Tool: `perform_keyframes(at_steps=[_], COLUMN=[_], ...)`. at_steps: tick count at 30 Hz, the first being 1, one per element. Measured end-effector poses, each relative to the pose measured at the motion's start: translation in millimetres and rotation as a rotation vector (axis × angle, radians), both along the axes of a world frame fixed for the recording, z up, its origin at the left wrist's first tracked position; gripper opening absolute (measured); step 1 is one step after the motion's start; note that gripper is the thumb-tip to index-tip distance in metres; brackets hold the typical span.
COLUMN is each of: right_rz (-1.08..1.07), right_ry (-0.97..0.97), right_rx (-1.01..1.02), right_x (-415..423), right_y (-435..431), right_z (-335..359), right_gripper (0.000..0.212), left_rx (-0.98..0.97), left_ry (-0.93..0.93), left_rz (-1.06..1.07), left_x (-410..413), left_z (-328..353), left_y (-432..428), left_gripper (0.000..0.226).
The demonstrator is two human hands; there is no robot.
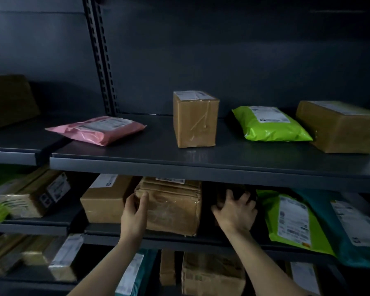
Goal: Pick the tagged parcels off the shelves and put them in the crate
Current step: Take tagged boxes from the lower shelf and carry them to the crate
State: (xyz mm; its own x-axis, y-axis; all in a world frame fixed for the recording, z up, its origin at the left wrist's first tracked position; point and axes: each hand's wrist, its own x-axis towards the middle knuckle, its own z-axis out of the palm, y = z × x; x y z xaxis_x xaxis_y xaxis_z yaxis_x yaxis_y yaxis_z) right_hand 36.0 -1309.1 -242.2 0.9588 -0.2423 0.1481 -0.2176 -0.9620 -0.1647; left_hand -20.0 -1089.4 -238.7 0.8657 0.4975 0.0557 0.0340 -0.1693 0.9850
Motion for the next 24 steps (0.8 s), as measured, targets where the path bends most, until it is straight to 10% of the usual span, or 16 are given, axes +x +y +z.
perform_keyframes(at_steps=[10, 19, 24], right_rz=[0.048, 0.088, -0.132], right_ry=[-0.089, -0.104, -0.169], right_rx=[0.564, 0.743, 1.437], right_x=[-64, -98, -115], right_y=[-25, -46, -49], right_z=[-6, -9, -2], right_gripper=[0.068, 0.064, 0.047], left_rx=[-0.292, -0.245, -0.191], left_ry=[0.049, 0.072, 0.130], left_rz=[-0.053, -0.040, -0.056], left_x=[-7, -58, -75], left_z=[13, 14, 19], left_y=[-17, -11, -7], left_gripper=[0.013, 0.025, 0.042])
